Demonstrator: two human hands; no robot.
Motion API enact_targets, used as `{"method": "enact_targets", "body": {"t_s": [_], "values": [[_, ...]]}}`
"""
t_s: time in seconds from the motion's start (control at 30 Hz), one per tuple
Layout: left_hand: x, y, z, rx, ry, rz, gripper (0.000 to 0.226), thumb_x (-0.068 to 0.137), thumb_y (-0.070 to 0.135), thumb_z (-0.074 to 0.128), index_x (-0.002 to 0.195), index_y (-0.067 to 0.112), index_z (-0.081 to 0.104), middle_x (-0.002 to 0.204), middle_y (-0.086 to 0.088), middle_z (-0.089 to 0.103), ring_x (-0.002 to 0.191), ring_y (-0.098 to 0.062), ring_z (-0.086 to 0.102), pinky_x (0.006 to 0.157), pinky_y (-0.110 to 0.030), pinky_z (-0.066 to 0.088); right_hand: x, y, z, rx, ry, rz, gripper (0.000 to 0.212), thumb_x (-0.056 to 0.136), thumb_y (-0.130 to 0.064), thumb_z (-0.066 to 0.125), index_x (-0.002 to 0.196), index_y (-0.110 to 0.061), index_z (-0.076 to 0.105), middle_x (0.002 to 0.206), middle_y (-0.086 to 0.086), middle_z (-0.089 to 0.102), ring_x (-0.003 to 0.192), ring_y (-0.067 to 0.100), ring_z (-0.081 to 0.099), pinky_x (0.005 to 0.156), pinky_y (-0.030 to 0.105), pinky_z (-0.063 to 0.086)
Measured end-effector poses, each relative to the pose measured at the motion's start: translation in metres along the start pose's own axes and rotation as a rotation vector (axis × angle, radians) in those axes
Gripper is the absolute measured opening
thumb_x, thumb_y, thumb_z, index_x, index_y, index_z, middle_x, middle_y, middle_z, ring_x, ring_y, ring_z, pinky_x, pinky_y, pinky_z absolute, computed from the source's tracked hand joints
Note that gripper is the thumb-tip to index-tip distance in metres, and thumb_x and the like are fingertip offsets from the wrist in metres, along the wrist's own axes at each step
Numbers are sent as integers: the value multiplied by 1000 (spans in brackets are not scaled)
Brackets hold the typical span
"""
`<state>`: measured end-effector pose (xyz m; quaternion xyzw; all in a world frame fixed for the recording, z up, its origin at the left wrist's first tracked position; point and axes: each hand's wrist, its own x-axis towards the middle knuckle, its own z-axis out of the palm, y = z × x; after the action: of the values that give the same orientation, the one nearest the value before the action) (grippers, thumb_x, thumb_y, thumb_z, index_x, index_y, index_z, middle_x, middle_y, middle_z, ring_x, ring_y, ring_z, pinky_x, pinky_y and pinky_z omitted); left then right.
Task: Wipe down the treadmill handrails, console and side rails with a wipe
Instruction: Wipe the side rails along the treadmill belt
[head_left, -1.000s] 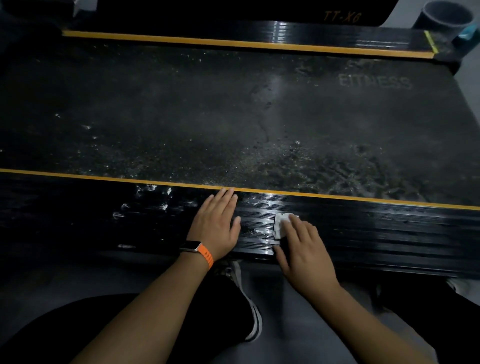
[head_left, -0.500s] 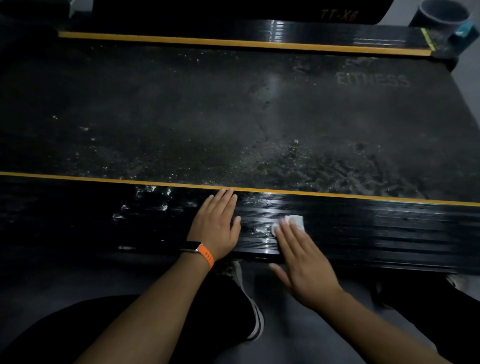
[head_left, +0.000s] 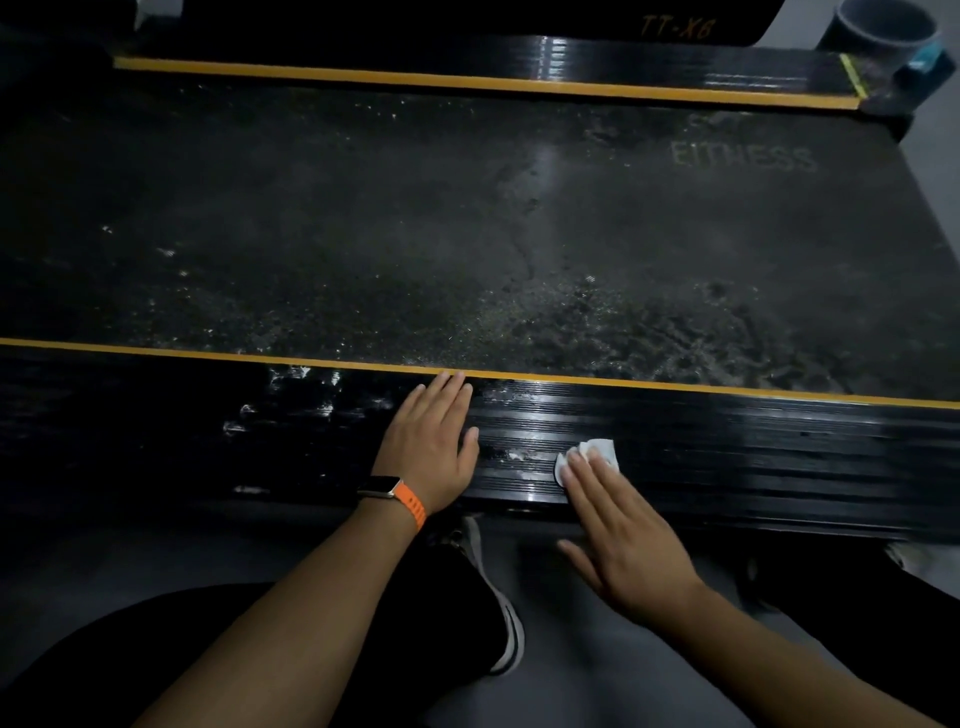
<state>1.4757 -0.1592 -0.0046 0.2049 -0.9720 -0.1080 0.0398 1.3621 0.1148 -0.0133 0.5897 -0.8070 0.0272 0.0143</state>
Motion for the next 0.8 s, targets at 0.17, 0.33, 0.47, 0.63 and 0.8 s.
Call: {"method": "enact_targets", "body": {"t_s": [0.17,0.33,0.47,0.63,0.8], "values": [[0,0,0,-7,24,4,60,102,39,35,151,6,47,162,-9,40,153,-22,29,126,-45,24,29,-41,9,46,-27,-54,80,107,-54,42,162,0,24,171,19,17,161,37,9,126,51,28],[0,-1,1,-19,16,7,60,103,38,37,152,6,46,162,-9,39,154,-22,29,127,-45,23,2,-1,7,-10,-13,-117,78,105,-48,52,163,-2,25,172,17,19,160,34,15,122,51,34],[0,0,0,-20,12,-1,61,103,40,34,153,6,45,163,-9,37,154,-22,27,127,-44,21,-14,7,4,-31,17,-82,78,102,-45,57,160,2,31,170,20,24,159,38,19,121,52,34],[0,-1,-1,-24,12,-1,61,102,39,33,153,7,45,163,-8,37,154,-21,27,127,-42,21,35,-48,12,33,19,-149,77,105,-48,50,161,1,29,170,21,23,159,38,16,126,50,26],[0,0,-4,-40,3,-3,62,102,38,30,154,8,43,164,-7,36,155,-20,25,128,-41,19,32,-26,8,23,6,-199,75,106,-45,48,164,-4,23,172,16,19,161,32,13,126,49,30]]}}
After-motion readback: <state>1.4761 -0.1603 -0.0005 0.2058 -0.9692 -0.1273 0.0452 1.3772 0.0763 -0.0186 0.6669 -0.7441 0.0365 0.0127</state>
